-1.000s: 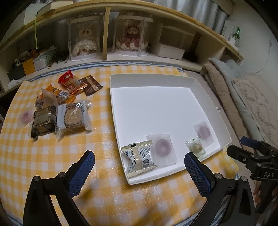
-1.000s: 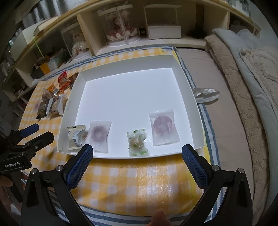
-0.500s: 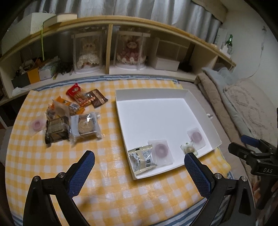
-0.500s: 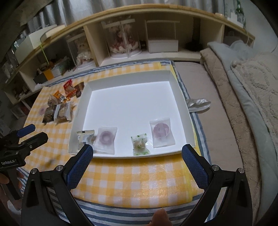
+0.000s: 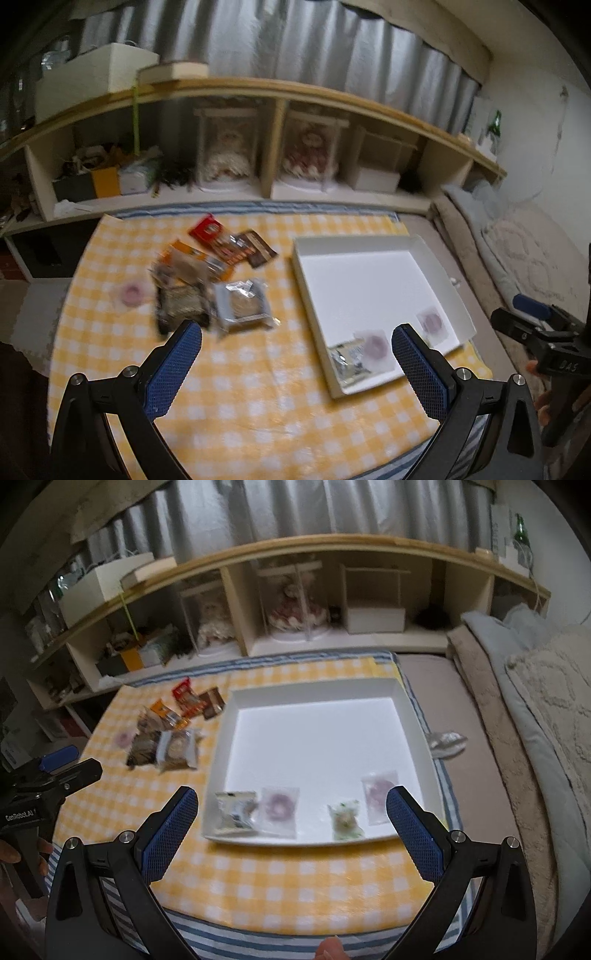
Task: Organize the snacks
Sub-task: 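Move both open grippers over to the snack pile beside the tray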
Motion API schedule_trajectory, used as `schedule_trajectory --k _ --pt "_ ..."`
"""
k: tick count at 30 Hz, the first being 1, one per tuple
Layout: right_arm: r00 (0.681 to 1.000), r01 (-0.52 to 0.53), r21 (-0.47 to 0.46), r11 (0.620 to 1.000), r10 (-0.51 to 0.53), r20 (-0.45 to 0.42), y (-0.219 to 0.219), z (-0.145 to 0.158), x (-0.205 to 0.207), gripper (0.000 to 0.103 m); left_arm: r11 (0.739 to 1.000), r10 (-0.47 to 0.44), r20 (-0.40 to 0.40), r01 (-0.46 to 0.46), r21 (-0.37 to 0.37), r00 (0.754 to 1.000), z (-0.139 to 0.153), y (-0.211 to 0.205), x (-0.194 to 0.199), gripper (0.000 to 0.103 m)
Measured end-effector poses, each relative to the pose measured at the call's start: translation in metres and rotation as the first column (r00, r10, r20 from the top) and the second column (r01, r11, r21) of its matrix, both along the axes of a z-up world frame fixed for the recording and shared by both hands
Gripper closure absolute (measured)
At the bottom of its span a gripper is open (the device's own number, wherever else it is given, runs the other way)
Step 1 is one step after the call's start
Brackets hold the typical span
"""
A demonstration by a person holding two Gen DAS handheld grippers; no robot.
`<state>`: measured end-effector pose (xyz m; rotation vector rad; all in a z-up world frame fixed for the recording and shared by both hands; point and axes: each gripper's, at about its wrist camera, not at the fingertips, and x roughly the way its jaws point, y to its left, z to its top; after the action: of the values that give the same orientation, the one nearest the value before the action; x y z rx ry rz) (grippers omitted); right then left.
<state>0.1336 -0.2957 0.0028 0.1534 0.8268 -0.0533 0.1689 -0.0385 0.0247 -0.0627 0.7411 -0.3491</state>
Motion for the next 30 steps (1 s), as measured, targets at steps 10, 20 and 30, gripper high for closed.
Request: schedule_trajectory --k 10,20,30 --pt "0.998 -0.034 0.031 0.999 0.032 0.057 0.051 0.008 0.033 0.000 0.992 0.123 0.067 -0.120 -0.044 0.990 0.014 0.077 -0.009 0.000" --pt "0.991 -0.105 0.041 0.994 0.101 0.086 0.109 -0.002 0.081 0.000 0.973 0.223 0.028 -0.221 -0.067 0.974 -0.006 0.121 0.024 0.000" --pt "0.990 -0.130 0.019 0.991 0.128 0.058 0.151 -0.043 0.143 0.000 0.963 0.270 -0.017 -0.270 -0.004 0.963 -0.041 0.112 0.120 0.000"
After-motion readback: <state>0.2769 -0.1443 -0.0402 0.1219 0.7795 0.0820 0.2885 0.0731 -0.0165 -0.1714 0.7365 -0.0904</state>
